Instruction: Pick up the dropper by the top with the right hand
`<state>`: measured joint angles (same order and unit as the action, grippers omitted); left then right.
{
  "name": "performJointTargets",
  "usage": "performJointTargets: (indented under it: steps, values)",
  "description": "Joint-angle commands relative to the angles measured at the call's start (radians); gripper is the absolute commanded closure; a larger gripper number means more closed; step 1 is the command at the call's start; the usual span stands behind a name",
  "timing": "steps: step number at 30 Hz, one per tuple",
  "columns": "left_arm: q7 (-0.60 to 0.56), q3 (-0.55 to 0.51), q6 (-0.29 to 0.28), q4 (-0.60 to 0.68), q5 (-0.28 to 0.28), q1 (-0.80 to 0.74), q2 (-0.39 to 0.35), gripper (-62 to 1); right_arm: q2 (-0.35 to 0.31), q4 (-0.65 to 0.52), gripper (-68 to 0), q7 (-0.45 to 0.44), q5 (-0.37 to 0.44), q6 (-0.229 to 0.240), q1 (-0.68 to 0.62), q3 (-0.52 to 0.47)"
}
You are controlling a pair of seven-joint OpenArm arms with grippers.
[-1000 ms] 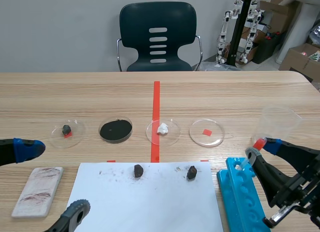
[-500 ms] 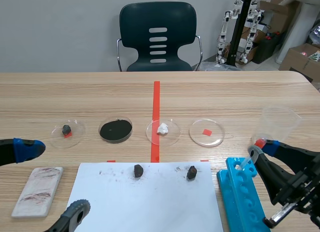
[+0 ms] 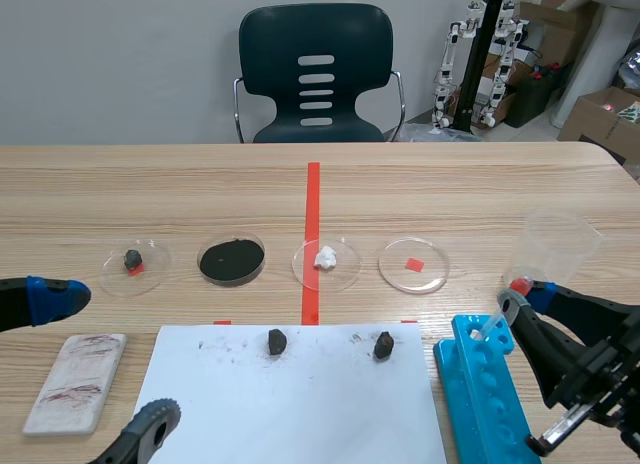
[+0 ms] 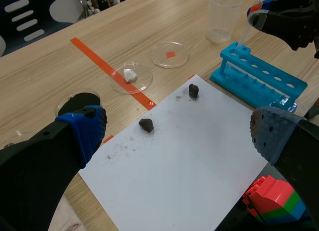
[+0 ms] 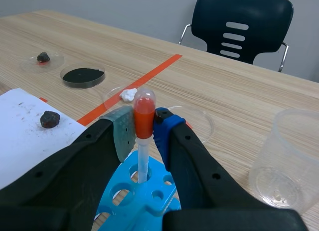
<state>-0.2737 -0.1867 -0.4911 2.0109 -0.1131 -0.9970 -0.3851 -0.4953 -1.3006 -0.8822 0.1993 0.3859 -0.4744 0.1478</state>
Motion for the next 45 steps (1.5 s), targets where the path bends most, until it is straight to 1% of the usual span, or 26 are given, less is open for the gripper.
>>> performJointTargets:
  steps: [1, 9, 14, 17, 20, 26, 30, 35, 38, 41, 43, 45]
  values:
    - [-0.014, -0.006, 0.002, 0.004, -0.009, 0.003, 0.002, -60.5, -0.009, -0.014, -9.8, -0.019, 0.012, 0.004, 0.017, -0.011]
    - [-0.014, -0.006, 0.002, 0.004, -0.009, 0.003, 0.002, -60.5, -0.016, -0.019, -9.8, -0.042, 0.011, 0.005, 0.009, -0.011]
    - [-0.014, -0.006, 0.002, 0.004, -0.009, 0.003, 0.002, -60.5, -0.028, -0.050, -9.8, -0.052, 0.018, 0.005, -0.006, -0.012]
    - [-0.015, -0.006, 0.002, 0.004, -0.009, 0.003, 0.002, -60.5, -0.039, -0.086, -9.8, -0.046, 0.034, 0.005, -0.016, -0.016]
    - [-0.014, -0.006, 0.002, 0.004, -0.010, 0.003, 0.002, -60.5, -0.046, -0.118, -9.8, -0.022, 0.050, 0.004, -0.039, -0.033]
    - [-0.014, -0.006, 0.002, 0.004, -0.010, 0.003, 0.002, -60.5, -0.050, -0.196, -9.8, 0.005, 0.065, 0.005, -0.102, -0.100]
    - [-0.015, -0.006, 0.002, 0.004, -0.009, 0.003, 0.002, -60.5, -0.064, -0.269, -9.8, 0.016, 0.075, 0.004, -0.158, -0.134]
    - [-0.014, -0.006, 0.002, 0.004, -0.009, 0.003, 0.002, -60.5, -0.064, -0.371, -9.8, 0.035, 0.074, 0.003, -0.219, -0.162]
    - [-0.014, -0.006, 0.002, 0.004, -0.009, 0.003, 0.002, -60.5, -0.064, -0.436, -9.8, 0.075, 0.073, -0.019, -0.248, -0.165]
    - [-0.014, -0.006, 0.002, 0.004, -0.009, 0.003, 0.002, -60.5, -0.064, -0.504, -9.8, 0.124, 0.066, -0.084, -0.283, -0.165]
    - [-0.014, -0.006, 0.002, 0.004, -0.009, 0.003, 0.002, -60.5, -0.064, -0.548, -9.8, 0.172, 0.066, -0.118, -0.296, -0.164]
    - [-0.015, -0.006, 0.002, 0.004, -0.009, 0.003, 0.002, -60.5, -0.063, -0.587, -9.8, 0.229, 0.066, -0.132, -0.296, -0.163]
